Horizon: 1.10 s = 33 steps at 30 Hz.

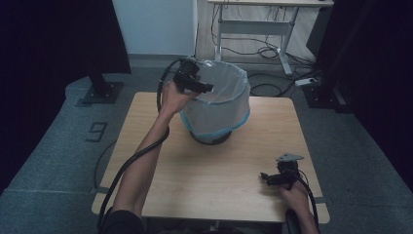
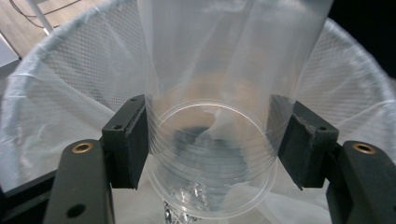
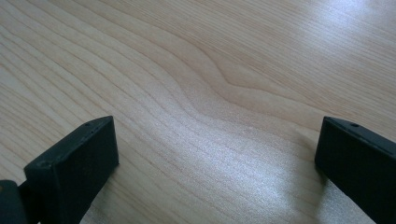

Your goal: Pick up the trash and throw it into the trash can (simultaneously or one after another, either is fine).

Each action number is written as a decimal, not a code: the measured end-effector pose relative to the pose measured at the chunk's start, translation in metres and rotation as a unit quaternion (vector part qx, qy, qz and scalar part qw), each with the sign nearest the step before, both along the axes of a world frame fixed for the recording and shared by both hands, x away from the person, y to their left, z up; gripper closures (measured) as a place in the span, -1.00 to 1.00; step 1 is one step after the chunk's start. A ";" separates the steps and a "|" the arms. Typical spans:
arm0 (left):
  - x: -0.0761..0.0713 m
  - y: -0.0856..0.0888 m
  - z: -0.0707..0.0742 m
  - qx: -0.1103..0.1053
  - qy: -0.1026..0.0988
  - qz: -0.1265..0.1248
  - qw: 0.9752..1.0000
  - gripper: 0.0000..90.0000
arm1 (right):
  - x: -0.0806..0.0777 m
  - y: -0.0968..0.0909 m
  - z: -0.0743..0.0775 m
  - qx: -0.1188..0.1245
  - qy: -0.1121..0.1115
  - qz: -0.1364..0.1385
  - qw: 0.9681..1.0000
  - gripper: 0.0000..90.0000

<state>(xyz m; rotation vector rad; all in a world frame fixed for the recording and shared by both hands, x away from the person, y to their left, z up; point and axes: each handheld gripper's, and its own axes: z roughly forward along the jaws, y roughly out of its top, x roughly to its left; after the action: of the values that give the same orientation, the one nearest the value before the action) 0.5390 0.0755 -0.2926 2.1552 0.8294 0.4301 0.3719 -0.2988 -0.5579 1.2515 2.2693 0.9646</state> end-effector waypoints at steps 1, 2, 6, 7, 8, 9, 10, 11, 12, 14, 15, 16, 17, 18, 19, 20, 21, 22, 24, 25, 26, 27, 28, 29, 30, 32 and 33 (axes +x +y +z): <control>0.001 -0.002 -0.001 0.004 0.000 -0.001 1.000 -0.28 | 0.000 0.000 0.000 0.000 0.000 0.000 1.000 -1.00; 0.002 -0.004 -0.003 0.007 0.002 0.000 1.000 -0.29 | 0.000 0.000 0.000 0.000 0.000 0.000 1.000 -1.00; 0.007 -0.008 -0.008 0.018 0.011 0.009 1.000 -0.41 | 0.000 0.000 0.000 0.000 0.000 0.000 1.000 -1.00; 0.009 -0.010 -0.009 0.020 0.014 0.015 1.000 -0.53 | 0.000 0.000 0.000 0.000 0.000 0.000 1.000 -1.00; 0.010 -0.010 -0.009 0.020 0.018 0.018 0.999 -0.64 | 0.000 0.000 0.000 0.000 0.000 0.000 1.000 -1.00; 0.011 -0.009 -0.010 0.018 0.019 0.019 0.999 -0.69 | 0.000 0.000 0.000 0.000 -0.001 0.000 1.000 -1.00; 0.011 -0.009 -0.009 0.016 0.019 0.019 1.000 -0.72 | 0.000 0.000 0.000 0.000 0.000 0.000 1.000 -1.00; 0.010 -0.008 -0.009 0.014 0.021 0.017 1.000 -0.76 | 0.000 0.000 0.000 0.000 0.000 0.000 1.000 -1.00; 0.010 -0.007 -0.008 0.014 0.023 0.012 1.000 -0.81 | 0.000 0.000 0.000 0.000 0.000 0.000 1.000 -1.00; 0.007 -0.006 -0.007 0.015 0.020 0.005 1.000 -0.92 | 0.000 0.000 0.000 0.000 0.000 0.000 1.000 -1.00; 0.006 -0.005 -0.005 0.013 0.020 0.002 1.000 -0.95 | 0.000 0.000 0.000 0.000 0.000 0.000 1.000 -1.00; 0.005 -0.004 -0.004 0.010 0.020 -0.001 1.000 -0.98 | 0.000 0.000 0.000 0.000 0.000 0.000 1.000 -1.00; 0.003 -0.002 -0.002 0.006 0.019 -0.002 1.000 -1.00 | 0.000 0.000 0.000 0.000 0.000 0.000 1.000 -1.00; 0.002 -0.001 -0.001 0.001 0.017 -0.004 1.000 -1.00 | 0.000 0.000 0.000 0.000 0.000 0.000 1.000 -1.00; 0.001 0.001 0.001 -0.004 0.016 -0.005 1.000 -1.00 | 0.000 0.000 0.000 0.000 0.000 0.000 1.000 -1.00; -0.001 0.002 0.003 -0.009 0.015 -0.007 1.000 -1.00 | 0.000 0.000 0.000 0.000 0.000 0.000 1.000 -1.00; -0.002 0.004 0.004 -0.013 0.013 -0.009 1.000 -1.00 | 0.000 0.000 0.000 0.000 0.000 0.000 1.000 -1.00; -0.004 0.005 0.006 -0.017 0.011 -0.010 1.000 -1.00 | 0.000 0.000 0.000 0.000 0.000 0.000 1.000 -1.00; -0.008 0.007 0.010 -0.021 0.006 -0.014 1.000 -1.00 | 0.000 0.000 0.000 0.000 0.000 0.000 1.000 -1.00; -0.009 0.009 0.012 -0.023 0.003 -0.015 1.000 -1.00 | 0.000 0.000 0.000 0.000 0.000 0.000 1.000 -1.00; -0.011 0.010 0.013 -0.025 0.001 -0.016 1.000 -1.00 | 0.000 0.000 0.000 0.000 0.000 0.000 1.000 -1.00; -0.012 0.011 0.014 -0.026 0.000 -0.017 1.000 -1.00 | 0.000 0.000 0.000 0.000 0.000 0.000 1.000 -1.00; -0.014 0.012 0.015 -0.026 -0.003 -0.019 0.999 -1.00 | 0.000 0.000 0.000 0.000 0.000 0.000 1.000 -1.00; -0.016 0.014 0.016 -0.024 -0.006 -0.020 0.999 -1.00 | 0.000 0.000 0.000 0.000 0.000 0.000 1.000 -1.00; -0.017 0.015 0.016 -0.023 -0.007 -0.022 0.999 -1.00 | 0.000 0.000 0.000 0.000 0.000 0.000 1.000 -1.00; -0.020 0.017 0.017 -0.021 -0.010 -0.024 0.999 -1.00 | 0.000 0.000 0.000 0.000 0.000 0.000 1.000 -1.00; -0.021 0.018 0.017 -0.021 -0.011 -0.023 0.999 -1.00 | 0.000 0.000 0.000 0.000 0.000 0.000 1.000 -1.00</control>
<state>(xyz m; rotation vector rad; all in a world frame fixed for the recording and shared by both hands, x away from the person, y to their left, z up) 0.5184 0.0937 -0.2754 2.1231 0.7675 0.4091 0.3719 -0.2988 -0.5579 1.2510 2.2696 0.9644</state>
